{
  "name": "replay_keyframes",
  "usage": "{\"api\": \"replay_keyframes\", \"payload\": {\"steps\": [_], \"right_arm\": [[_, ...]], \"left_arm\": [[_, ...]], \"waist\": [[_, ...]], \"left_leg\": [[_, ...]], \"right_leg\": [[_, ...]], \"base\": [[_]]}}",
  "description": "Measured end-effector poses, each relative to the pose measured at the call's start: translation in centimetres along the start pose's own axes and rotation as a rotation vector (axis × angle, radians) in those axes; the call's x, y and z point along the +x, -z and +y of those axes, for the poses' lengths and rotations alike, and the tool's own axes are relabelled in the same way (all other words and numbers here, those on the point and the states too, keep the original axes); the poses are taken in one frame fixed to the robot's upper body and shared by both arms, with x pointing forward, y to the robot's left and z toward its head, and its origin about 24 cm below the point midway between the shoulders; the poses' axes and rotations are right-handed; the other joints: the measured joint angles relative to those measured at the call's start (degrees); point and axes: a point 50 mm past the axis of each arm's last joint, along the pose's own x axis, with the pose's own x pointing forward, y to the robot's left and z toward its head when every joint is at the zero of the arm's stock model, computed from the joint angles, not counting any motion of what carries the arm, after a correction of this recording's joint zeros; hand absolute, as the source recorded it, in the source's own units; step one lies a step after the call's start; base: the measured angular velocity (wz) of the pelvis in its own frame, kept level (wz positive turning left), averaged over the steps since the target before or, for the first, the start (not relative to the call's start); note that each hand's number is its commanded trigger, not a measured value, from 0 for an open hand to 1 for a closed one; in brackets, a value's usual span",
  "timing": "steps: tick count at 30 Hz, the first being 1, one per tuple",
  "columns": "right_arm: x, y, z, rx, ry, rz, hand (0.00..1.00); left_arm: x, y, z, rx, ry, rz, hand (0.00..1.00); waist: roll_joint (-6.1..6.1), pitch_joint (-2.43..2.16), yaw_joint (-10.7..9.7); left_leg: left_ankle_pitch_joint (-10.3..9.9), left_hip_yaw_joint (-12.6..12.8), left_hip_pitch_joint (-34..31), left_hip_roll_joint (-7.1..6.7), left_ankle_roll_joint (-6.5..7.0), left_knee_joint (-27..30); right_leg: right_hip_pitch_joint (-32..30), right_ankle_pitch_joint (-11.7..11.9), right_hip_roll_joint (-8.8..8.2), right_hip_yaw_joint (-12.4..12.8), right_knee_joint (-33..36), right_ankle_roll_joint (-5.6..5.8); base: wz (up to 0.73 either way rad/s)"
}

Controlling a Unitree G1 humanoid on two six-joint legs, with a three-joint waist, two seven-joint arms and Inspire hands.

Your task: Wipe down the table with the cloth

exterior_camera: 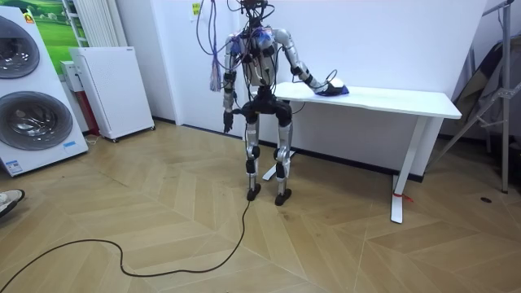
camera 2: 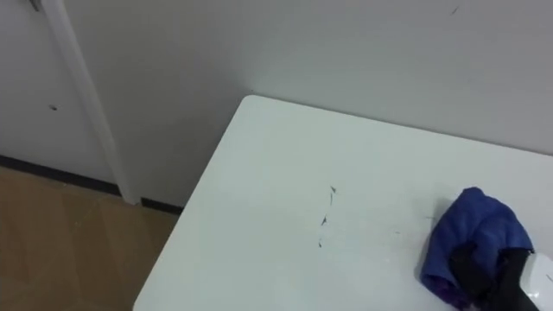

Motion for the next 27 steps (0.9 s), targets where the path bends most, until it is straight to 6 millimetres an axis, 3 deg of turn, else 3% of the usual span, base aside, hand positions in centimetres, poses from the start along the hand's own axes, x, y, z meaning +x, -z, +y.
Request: {"api": "replay_keyframes", "payload": {"steps": [4,5,8,10,12,15,20,23,25,27], "right_arm": [[0.3,-2.3,0.1,-0.049,0.007,-0.076,1.0],[0.3,-3.6,0.2,-0.076,0.01,-0.124,1.0],[-0.1,-7.3,0.9,-0.163,-0.022,-0.273,1.0],[-0.9,-11.2,1.4,-0.21,-0.051,-0.426,1.0],[-1.7,-13.6,2.0,-0.22,-0.068,-0.526,1.0],[-1.9,-15.4,2.2,-0.225,-0.074,-0.593,1.0],[-1.9,-13.9,2.4,-0.226,-0.074,-0.598,1.0],[-1.9,-11.8,2.6,-0.204,-0.038,-0.567,1.0],[-2.1,-9.1,2.5,-0.173,-0.002,-0.493,1.0],[-2.3,-7.1,2.2,-0.148,0.033,-0.427,1.0]], "left_arm": [[0.2,-0.1,-1.0,0.033,0.037,0.022,0.0],[0.2,-0.3,-1.4,0.042,0.05,0.025,0.0],[0.3,-0.7,-2.0,0.068,0.069,0.033,0.0],[0.3,-0.8,-2.2,0.088,0.078,0.035,0.0],[0.3,-1.0,-2.6,0.098,0.086,0.031,0.0],[0.2,-0.8,-3.0,0.101,0.1,0.042,0.0],[0.1,-0.5,-3.1,0.076,0.101,0.045,0.0],[0.1,-0.7,-2.6,0.067,0.08,0.032,0.0],[0.2,-0.8,-1.9,0.042,0.051,0.027,0.0],[0.2,-1.0,-1.5,0.035,0.026,0.014,0.0]], "waist": [[0.32,0.23,1.35],[0.62,0.67,2.07],[1.04,1.12,4.25],[0.96,2.01,5.18],[0.9,2.09,5.89],[0.69,2.16,6.48],[0.89,2.02,4.45],[1.31,1.45,3.17],[1.67,0.62,2.49],[1.7,0.48,1.45]], "left_leg": [[-0.12,0.34,-0.12,0.5,-0.2,0.02],[-0.14,0.28,-0.14,0.66,-0.23,0.02],[-0.25,0.0,-0.65,1.01,-0.4,-0.02],[-0.22,-1.1,-1.38,1.22,-0.79,-0.03],[0.05,-1.39,-2.39,1.25,-0.94,-0.09],[0.22,-1.66,-3.14,1.29,-1.23,-0.02],[0.19,-2.49,-2.76,1.28,-1.27,0.23],[0.17,-2.36,-2.01,1.15,-1.19,-0.04],[0.04,-2.37,-1.76,0.84,-0.95,0.08],[0.2,-2.08,-1.36,0.49,-0.68,0.02]], "right_leg": [[-0.76,0.39,0.64,0.15,0.14,-0.54],[-1.07,0.65,0.91,-0.09,0.23,-0.85],[-2.54,0.96,1.63,-0.09,0.81,-1.33],[-3.29,1.08,2.13,-0.32,0.78,-1.61],[-4.25,0.99,2.33,-0.38,0.77,-1.8],[-4.79,0.83,2.67,-0.44,0.64,-2.07],[-3.72,0.82,2.51,-2.03,0.36,-2.06],[-2.25,0.56,1.89,-1.81,-0.33,-1.64],[-1.55,0.4,1.39,-1.98,-0.29,-1.37],[-0.62,0.16,0.8,-1.84,-0.3,-0.99]], "base": [[-0.26],[-0.34],[-0.31],[-0.03],[0.06],[0.09],[0.17],[0.29],[0.41],[0.43]]}}
